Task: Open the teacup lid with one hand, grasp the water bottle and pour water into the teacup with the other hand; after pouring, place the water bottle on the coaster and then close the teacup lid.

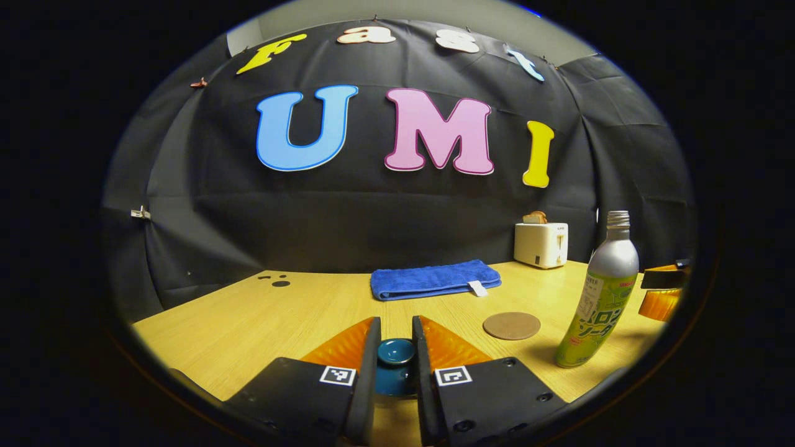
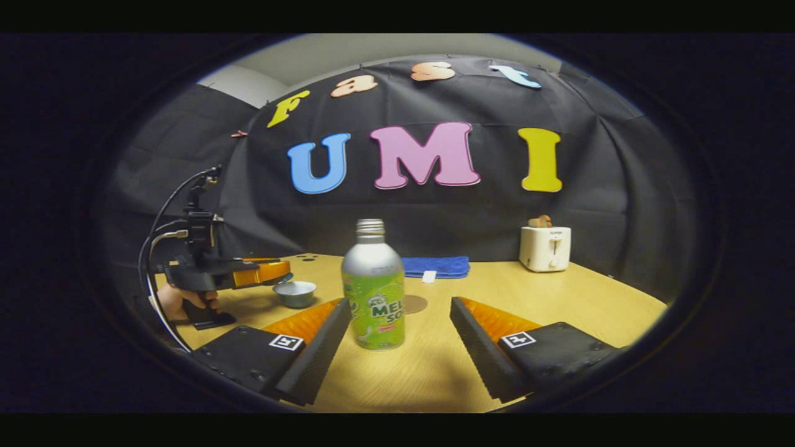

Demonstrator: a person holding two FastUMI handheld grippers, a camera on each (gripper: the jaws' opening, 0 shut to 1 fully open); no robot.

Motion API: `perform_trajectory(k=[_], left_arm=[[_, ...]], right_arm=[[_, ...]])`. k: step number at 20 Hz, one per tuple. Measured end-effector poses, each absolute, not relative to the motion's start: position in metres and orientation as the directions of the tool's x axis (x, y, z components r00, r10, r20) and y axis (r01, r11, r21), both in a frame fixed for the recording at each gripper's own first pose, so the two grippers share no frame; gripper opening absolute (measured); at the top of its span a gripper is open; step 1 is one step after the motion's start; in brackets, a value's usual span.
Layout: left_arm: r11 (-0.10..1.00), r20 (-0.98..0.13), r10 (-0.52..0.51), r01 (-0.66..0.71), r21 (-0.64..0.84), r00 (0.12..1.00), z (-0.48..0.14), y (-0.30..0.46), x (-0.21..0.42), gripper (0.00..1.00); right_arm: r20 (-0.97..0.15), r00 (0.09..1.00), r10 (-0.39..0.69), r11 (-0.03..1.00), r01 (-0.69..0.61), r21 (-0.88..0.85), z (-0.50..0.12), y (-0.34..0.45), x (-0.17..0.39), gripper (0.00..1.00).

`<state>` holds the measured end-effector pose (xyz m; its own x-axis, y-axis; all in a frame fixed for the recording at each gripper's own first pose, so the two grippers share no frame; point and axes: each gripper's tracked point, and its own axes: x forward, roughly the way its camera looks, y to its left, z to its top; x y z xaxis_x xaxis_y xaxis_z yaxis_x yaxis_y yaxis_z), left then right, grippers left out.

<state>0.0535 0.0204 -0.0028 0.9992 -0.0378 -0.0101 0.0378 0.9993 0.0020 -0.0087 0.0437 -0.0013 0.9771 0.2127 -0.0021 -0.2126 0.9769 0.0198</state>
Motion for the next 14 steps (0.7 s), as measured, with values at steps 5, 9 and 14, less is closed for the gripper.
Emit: perform_trajectory(k=[5, 9, 14], left_arm=[[1.0, 0.006, -0.027, 0.027, -0.002, 1.0, -0.001, 0.039, 0.038, 0.32], [1.0, 0.003, 0.004, -0.004, -0.003, 1.0, -0.003, 0.064, 0.029, 0.32], [1.0, 0.003, 0.008, -0.008, -0.003, 1.0, -0.003, 0.081, 0.025, 0.32]], right_arm=[[-0.021, 0.984, 0.179, 0.984, -0.179, 0.001, -0.005, 0.052, 0.005, 0.99], [-0.037, 0.984, 0.173, 0.985, -0.174, -0.022, -0.008, 0.064, 0.022, 0.99], [-0.033, 0.989, 0.143, 0.99, -0.143, 0.015, -0.009, 0.073, 0.044, 1.0]])
